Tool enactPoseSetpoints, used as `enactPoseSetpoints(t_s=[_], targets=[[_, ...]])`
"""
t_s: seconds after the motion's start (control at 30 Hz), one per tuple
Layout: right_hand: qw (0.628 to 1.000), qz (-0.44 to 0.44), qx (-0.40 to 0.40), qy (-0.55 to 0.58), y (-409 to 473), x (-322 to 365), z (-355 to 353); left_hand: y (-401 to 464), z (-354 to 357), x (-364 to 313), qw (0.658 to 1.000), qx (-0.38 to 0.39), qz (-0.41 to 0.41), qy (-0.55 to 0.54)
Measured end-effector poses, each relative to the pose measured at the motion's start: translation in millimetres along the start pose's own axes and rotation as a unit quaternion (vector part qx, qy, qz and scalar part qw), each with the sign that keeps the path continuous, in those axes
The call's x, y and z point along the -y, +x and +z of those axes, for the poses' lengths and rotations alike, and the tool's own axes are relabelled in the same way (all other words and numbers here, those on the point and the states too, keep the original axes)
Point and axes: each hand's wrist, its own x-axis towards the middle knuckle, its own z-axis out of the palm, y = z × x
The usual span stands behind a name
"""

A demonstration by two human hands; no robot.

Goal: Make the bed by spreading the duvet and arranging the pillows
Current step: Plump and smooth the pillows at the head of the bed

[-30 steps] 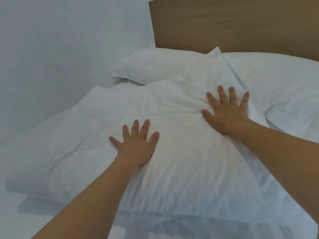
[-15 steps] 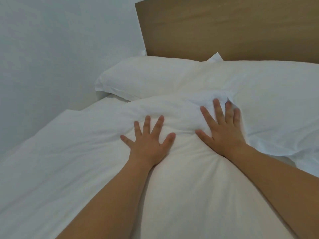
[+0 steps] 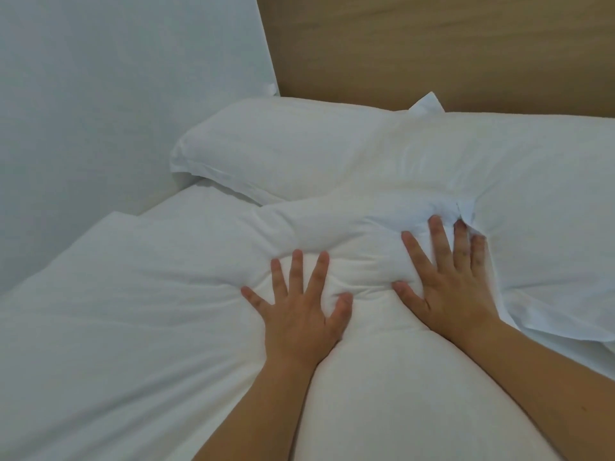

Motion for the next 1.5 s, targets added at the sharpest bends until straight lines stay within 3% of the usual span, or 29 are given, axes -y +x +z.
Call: enactPoseSetpoints(t_s=[0.27, 0.57, 0.9, 1.27, 1.5], targets=[[0.999, 0.015, 0.035, -0.035, -8.3, 11.2, 2.3, -7.4, 6.7, 7.3, 1.0, -0.005, 0.013, 0.022], [0.998, 0.003, 0.07, 0.001, -25.8, 4.9, 3.1, -20.7, -0.8, -2.8, 0.998, 0.043, -0.007, 0.054], [0.995, -0.026, 0.048, 0.078, -16.1, 5.8, 18.4, -5.4, 6.4, -0.4, 0.993, 0.084, -0.002, 0.079], [0.995, -0.028, 0.066, 0.074, -14.5, 8.3, 19.4, 3.6, 8.6, 4.3, 0.993, 0.097, 0.005, 0.073], [0.99, -0.032, 0.126, 0.046, -9.5, 11.9, 11.6, -1.4, 8.4, 7.9, 0.99, 0.118, 0.003, 0.079]])
